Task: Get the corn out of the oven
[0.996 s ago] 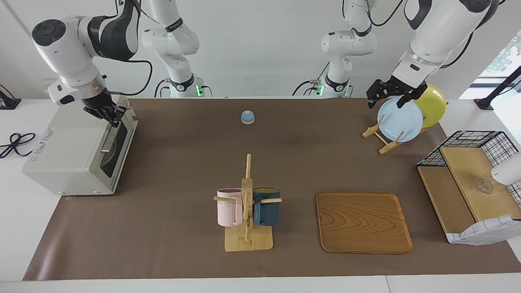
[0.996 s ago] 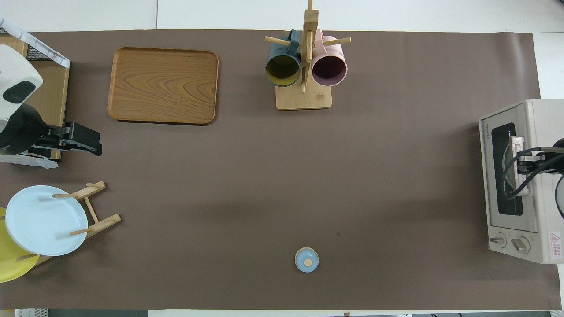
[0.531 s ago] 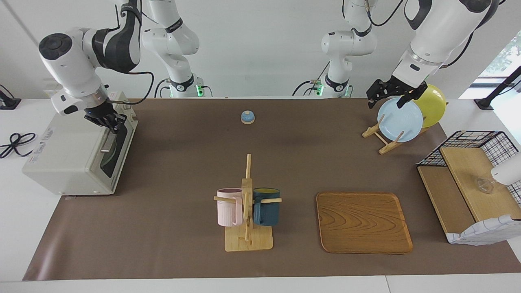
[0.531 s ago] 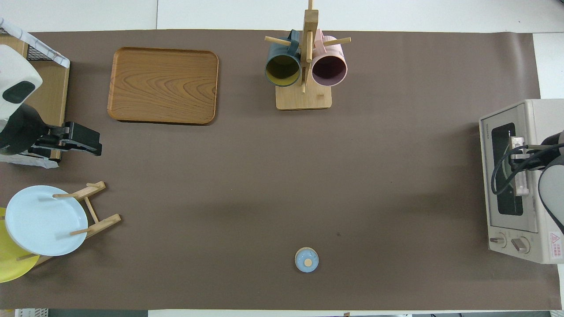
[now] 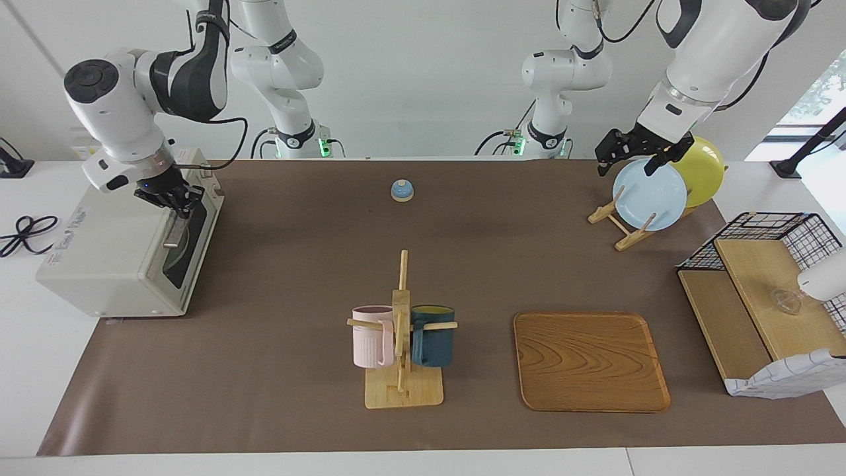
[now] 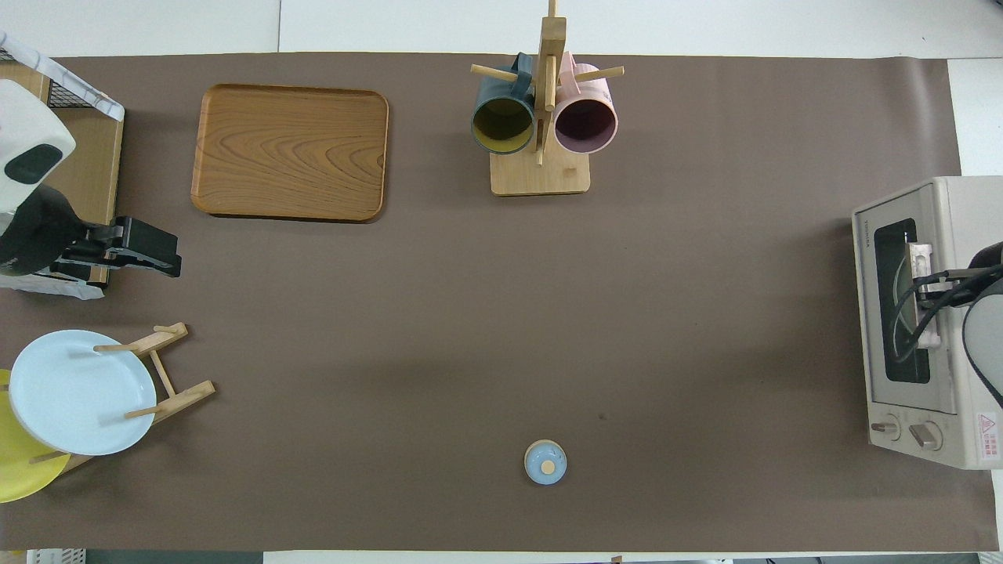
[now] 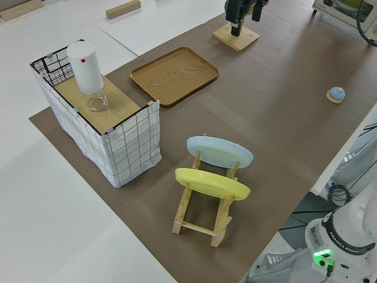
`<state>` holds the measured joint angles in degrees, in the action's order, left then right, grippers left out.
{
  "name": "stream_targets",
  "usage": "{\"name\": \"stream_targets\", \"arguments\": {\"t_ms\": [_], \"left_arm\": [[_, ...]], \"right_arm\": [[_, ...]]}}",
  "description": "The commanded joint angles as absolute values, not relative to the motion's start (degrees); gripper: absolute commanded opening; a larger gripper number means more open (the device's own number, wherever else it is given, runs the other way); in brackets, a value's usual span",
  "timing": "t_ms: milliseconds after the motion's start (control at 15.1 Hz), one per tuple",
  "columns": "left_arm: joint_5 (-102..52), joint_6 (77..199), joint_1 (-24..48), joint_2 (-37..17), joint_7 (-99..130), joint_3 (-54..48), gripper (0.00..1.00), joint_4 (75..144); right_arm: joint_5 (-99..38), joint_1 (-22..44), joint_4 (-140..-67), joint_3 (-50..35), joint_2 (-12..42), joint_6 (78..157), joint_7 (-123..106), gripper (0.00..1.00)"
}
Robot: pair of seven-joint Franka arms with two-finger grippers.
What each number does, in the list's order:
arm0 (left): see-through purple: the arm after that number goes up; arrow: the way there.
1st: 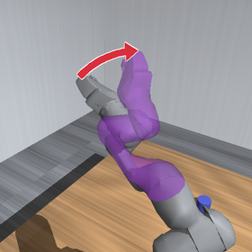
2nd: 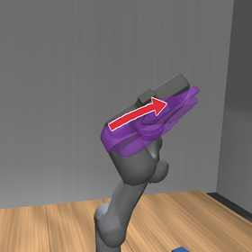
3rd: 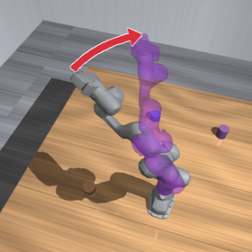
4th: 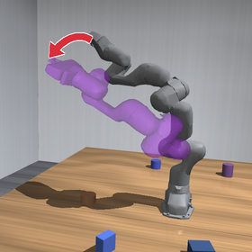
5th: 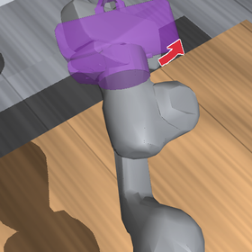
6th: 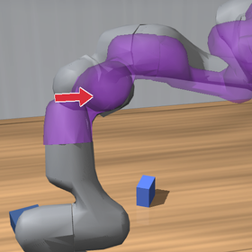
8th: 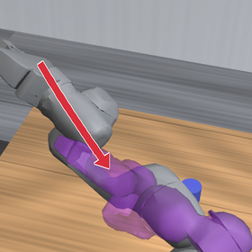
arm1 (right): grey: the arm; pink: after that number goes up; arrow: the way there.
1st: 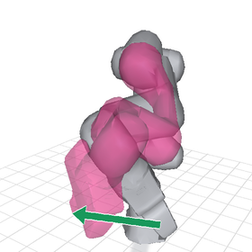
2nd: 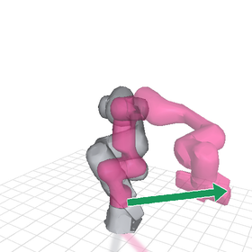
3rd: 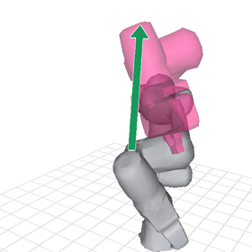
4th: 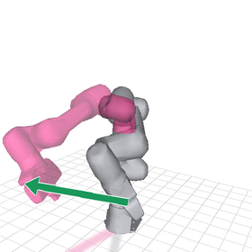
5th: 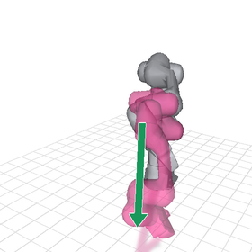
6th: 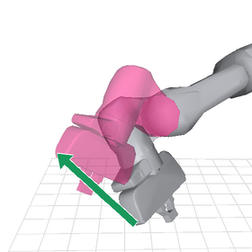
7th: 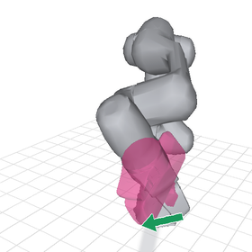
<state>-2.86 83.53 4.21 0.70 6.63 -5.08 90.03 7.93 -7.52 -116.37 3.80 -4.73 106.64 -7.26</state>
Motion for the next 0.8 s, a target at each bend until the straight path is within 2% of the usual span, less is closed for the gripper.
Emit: {"name": "stream_targets", "arguments": {"t_ms": [0,199,398,730], "left_arm": [[-1.93,82.97,4.31,1.67,6.42,-4.92,1.0,90.7],[-1.93,83.06,4.31,1.58,6.5,-4.92,1.0,90.7],[-1.93,83.06,4.31,1.67,6.5,-4.92,1.0,90.7],[-1.93,83.32,4.39,1.58,6.59,-4.92,1.0,90.7]], "right_arm": [[8.35,-8.88,-118.21,3.25,-5.1,108.54,-8.88,0.0],[8.35,-8.53,-119.0,3.16,-4.66,110.47,-8.88,0.0],[8.17,-7.21,-123.03,3.08,-4.31,116.87,-8.44,0.0],[7.39,-4.14,-123.66,3.08,-0.45,122.07,-7.82,0.0]]}}
